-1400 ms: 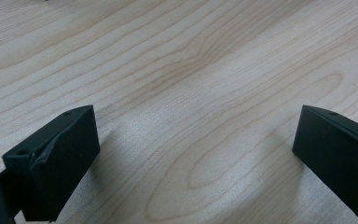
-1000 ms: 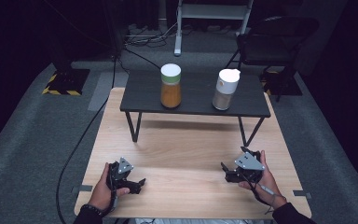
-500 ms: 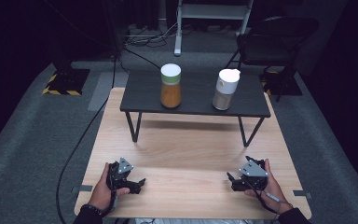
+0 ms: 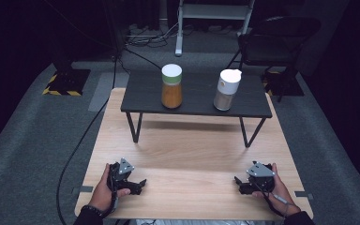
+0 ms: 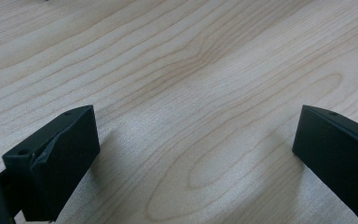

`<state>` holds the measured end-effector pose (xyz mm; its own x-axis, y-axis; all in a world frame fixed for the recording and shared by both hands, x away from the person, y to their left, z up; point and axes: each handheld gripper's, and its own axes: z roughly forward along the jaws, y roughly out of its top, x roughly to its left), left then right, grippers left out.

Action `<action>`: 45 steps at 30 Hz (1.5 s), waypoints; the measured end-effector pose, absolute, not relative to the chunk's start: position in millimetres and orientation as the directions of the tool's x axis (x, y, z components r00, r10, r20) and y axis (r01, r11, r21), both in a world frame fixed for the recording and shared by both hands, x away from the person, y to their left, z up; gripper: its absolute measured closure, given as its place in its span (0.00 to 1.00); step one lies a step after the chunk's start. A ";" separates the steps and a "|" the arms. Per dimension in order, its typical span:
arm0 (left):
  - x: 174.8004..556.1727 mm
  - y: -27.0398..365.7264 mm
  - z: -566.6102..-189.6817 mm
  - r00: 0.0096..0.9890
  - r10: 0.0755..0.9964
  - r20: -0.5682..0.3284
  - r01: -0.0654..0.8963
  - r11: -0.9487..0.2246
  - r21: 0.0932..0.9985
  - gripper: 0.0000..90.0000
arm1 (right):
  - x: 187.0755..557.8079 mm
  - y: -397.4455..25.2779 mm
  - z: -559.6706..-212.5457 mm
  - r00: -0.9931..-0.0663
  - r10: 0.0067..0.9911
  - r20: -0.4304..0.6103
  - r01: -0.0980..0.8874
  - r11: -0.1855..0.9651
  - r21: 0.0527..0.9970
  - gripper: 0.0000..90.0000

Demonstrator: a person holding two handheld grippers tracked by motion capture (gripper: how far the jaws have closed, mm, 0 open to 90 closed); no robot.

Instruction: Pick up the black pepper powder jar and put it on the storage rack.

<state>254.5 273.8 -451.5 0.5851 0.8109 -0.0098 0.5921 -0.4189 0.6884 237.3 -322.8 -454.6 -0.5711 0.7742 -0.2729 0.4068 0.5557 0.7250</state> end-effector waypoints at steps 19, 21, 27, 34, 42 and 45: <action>253.9 273.5 -451.8 0.583 0.813 -0.011 0.593 -0.416 0.690 0.01 | 266.7 -363.1 -450.5 -0.564 0.826 -0.020 0.568 0.405 0.717 0.01; 253.9 273.5 -451.8 0.583 0.813 -0.011 0.593 -0.416 0.690 0.01 | 266.6 -363.0 -450.5 -0.564 0.826 -0.020 0.568 0.405 0.716 0.00; 254.5 273.5 -451.5 0.584 0.812 -0.010 0.593 -0.418 0.688 0.00 | 265.8 -361.7 -450.4 -0.557 0.830 -0.021 0.571 0.401 0.716 0.00; 254.6 273.4 -451.9 0.585 0.811 -0.011 0.592 -0.417 0.690 0.00 | 265.5 -361.4 -450.5 -0.555 0.831 -0.021 0.572 0.400 0.716 0.00; 254.7 273.5 -451.9 0.585 0.811 -0.011 0.592 -0.417 0.690 0.01 | 266.0 -361.0 -450.5 -0.554 0.832 -0.019 0.573 0.398 0.716 0.00; 254.8 273.5 -451.9 0.586 0.811 -0.011 0.591 -0.418 0.690 0.01 | 266.0 -361.1 -450.5 -0.554 0.832 -0.019 0.573 0.398 0.716 0.00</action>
